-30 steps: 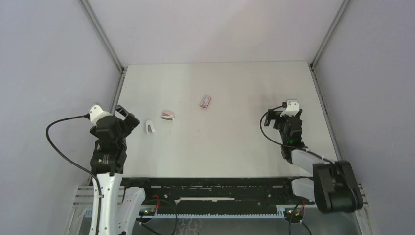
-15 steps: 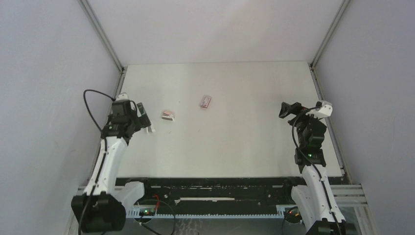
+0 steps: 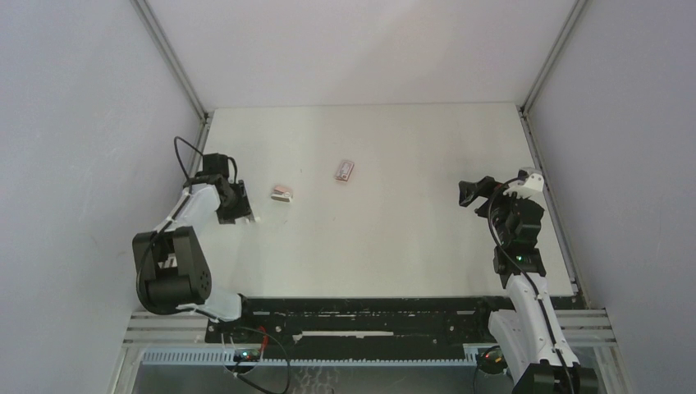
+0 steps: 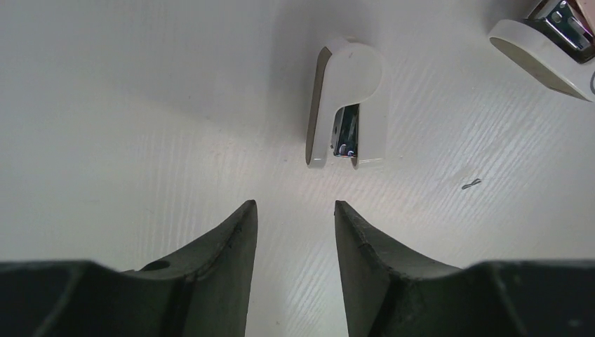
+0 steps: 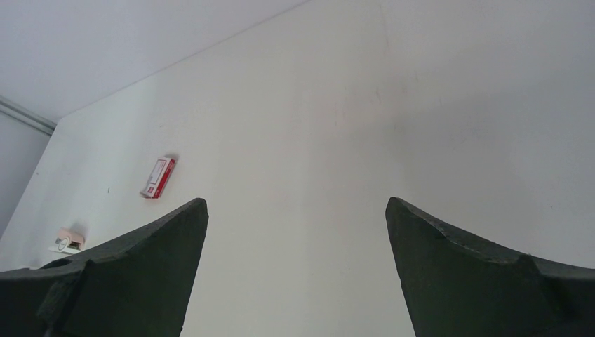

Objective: Load the staples into the stapler

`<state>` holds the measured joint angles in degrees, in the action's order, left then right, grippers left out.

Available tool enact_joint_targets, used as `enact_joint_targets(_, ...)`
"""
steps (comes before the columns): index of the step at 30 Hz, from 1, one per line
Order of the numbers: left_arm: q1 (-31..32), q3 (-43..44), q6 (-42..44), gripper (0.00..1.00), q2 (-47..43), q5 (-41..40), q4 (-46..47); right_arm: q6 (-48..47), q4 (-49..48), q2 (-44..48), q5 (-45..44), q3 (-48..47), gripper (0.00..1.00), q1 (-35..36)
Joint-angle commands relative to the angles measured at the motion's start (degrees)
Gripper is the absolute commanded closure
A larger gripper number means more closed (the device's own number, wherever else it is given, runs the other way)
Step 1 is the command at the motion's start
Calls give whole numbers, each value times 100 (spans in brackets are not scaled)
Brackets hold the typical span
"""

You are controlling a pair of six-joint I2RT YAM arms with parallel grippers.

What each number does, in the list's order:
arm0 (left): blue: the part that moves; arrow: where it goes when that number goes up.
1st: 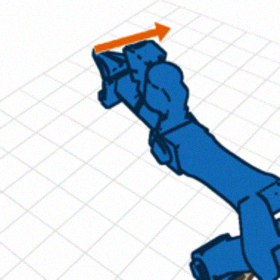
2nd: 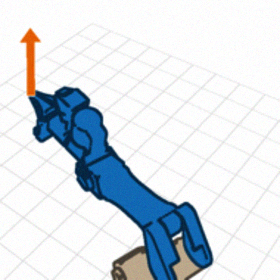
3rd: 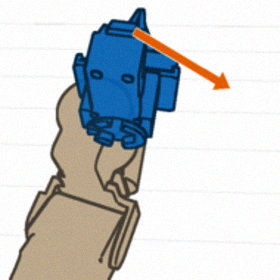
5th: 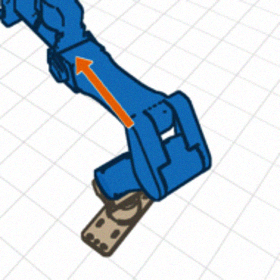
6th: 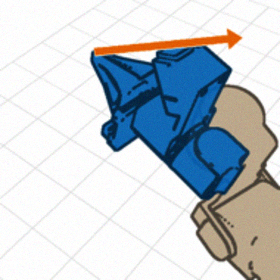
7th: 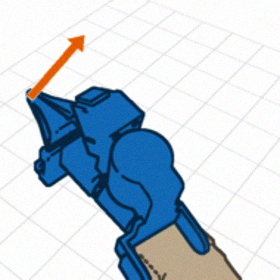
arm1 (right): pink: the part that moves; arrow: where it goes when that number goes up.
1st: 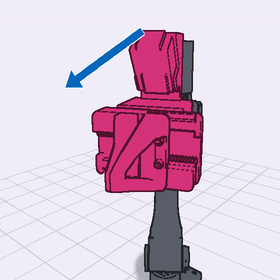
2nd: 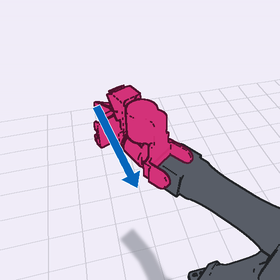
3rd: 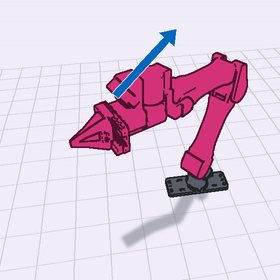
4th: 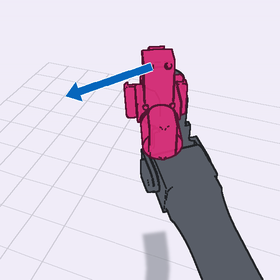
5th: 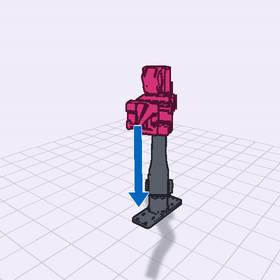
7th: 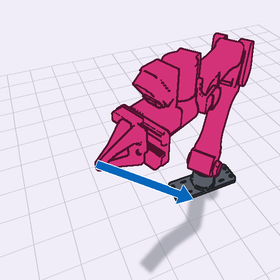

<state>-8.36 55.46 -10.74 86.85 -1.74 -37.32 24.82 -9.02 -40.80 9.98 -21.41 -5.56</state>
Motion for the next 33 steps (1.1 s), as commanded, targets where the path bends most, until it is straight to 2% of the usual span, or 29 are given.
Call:
enact_joint_targets(1, -86, 373, 116, 51, 52, 354, 52, -65, -136, -15, -48, -82, 4, 43)
enact_joint_targets(6, -78, 476, 145, 51, 317, 464, 35, -64, -119, -33, -97, -81, 4, 41)
enact_joint_targets(10, -81, 565, 160, 60, 514, 325, -23, -51, -101, -7, -112, -83, 4, 39)
enact_joint_targets(19, -79, 725, 138, 61, 719, 235, -21, -63, -65, 5, -176, -83, 4, 46)
enact_joint_targets(23, -71, 789, 151, 66, 838, 206, -44, -74, -48, 19, -214, -84, 4, 41)
enact_joint_targets(33, -48, 754, 169, 66, 889, 77, 13, -53, -43, 20, -232, -82, 4, 61)
